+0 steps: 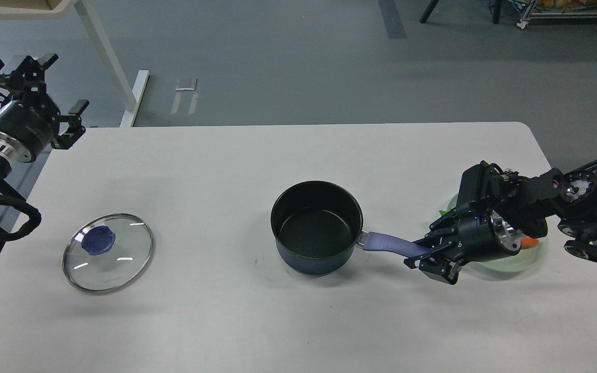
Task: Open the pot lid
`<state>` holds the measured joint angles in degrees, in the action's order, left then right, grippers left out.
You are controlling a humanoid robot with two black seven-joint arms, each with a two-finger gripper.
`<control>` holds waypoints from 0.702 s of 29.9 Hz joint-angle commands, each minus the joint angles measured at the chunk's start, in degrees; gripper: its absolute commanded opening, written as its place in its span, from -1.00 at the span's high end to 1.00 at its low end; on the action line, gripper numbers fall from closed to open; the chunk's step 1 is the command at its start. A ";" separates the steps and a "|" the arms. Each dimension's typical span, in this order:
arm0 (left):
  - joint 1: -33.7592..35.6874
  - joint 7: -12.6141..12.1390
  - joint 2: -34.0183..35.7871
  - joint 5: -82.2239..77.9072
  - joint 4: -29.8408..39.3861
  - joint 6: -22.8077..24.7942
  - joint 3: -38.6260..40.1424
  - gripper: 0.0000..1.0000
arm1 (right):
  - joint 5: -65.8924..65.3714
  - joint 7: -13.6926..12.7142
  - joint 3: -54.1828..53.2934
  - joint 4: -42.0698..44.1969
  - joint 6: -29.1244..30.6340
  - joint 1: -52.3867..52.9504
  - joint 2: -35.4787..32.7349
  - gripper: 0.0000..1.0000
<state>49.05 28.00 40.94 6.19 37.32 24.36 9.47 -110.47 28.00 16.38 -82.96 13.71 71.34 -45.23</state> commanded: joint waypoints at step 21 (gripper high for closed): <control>-0.01 0.00 -1.13 -0.22 -1.90 3.50 0.03 -0.99 | 15.18 0.00 -0.64 -4.65 0.09 7.92 -6.71 -0.95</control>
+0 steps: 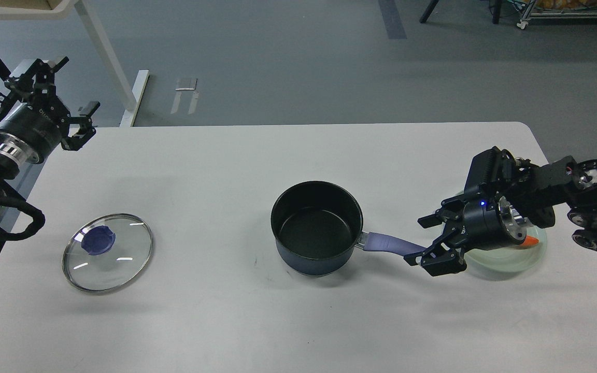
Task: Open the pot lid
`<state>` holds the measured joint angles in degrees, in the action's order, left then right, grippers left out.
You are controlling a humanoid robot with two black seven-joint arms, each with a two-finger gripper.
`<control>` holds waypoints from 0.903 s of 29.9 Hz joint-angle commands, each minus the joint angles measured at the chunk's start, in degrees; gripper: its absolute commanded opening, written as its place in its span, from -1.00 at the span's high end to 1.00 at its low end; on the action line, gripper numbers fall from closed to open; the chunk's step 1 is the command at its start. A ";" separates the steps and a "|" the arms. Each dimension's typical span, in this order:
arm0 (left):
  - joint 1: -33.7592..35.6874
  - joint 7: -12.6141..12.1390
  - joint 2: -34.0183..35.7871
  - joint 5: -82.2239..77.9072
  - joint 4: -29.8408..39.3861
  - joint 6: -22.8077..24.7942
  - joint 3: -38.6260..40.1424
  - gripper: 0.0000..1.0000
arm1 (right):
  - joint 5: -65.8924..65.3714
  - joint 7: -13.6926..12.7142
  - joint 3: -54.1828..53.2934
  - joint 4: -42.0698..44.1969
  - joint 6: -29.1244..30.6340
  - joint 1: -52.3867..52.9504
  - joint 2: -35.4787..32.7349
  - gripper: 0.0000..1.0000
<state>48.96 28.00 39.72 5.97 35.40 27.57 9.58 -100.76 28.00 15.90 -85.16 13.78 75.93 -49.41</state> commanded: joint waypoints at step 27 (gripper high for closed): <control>-0.62 0.00 0.09 0.36 4.77 0.43 0.17 -0.99 | 95.39 0.00 -25.37 19.31 -20.55 -15.97 11.07 -0.96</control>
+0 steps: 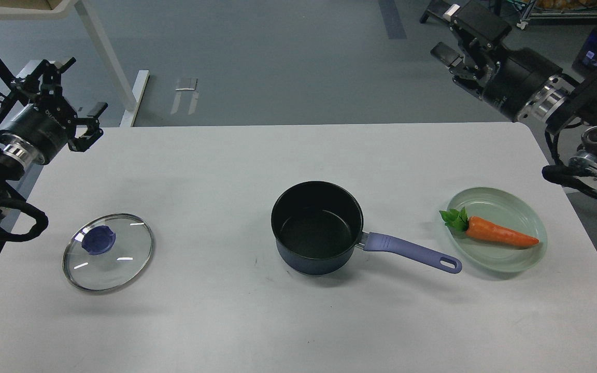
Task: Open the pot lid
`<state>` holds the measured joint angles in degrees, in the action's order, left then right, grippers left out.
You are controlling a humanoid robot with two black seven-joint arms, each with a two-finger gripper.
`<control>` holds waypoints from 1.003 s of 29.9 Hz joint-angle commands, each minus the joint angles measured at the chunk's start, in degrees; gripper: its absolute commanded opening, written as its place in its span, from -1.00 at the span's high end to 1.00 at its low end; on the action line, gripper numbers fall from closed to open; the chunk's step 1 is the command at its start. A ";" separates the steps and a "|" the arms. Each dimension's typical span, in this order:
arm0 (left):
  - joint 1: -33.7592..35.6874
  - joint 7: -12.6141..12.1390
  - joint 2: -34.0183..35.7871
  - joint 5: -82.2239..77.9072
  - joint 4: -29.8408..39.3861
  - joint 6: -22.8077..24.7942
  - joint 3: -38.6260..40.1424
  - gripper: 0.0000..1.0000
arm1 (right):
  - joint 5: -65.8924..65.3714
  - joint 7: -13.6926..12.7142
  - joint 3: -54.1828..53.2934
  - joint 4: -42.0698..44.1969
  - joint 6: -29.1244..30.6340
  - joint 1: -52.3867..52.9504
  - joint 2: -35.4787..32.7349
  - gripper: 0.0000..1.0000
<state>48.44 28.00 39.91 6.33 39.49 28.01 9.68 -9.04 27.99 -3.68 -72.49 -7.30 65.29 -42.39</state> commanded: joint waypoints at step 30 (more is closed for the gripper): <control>-6.96 -3.13 -3.43 0.09 3.58 -0.01 5.61 -0.99 | 13.18 0.01 -12.67 26.17 31.48 -19.50 18.31 -0.99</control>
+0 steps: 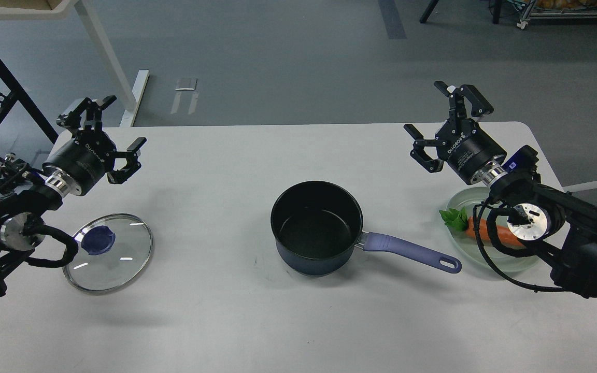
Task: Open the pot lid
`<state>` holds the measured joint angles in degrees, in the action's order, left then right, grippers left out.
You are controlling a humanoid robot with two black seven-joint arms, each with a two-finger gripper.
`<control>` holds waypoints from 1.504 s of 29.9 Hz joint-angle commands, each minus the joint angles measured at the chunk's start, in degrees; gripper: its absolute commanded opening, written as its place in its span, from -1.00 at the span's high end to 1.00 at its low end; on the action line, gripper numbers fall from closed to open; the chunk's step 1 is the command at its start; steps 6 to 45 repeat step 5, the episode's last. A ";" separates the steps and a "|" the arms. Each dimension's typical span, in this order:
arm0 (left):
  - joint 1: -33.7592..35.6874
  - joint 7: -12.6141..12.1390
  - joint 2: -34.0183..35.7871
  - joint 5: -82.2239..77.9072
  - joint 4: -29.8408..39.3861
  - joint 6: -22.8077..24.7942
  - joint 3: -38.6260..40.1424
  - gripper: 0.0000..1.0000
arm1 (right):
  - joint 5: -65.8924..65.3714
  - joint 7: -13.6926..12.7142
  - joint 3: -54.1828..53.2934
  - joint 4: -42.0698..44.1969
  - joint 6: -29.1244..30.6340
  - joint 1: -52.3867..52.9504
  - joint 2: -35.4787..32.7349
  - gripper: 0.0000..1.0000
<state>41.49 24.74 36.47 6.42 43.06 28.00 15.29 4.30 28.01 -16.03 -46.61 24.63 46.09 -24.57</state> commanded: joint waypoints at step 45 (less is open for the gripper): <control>-0.01 0.13 0.09 0.00 0.01 0.00 0.18 -0.99 | -0.08 -0.01 -1.11 -0.23 -0.72 -1.27 0.49 -0.99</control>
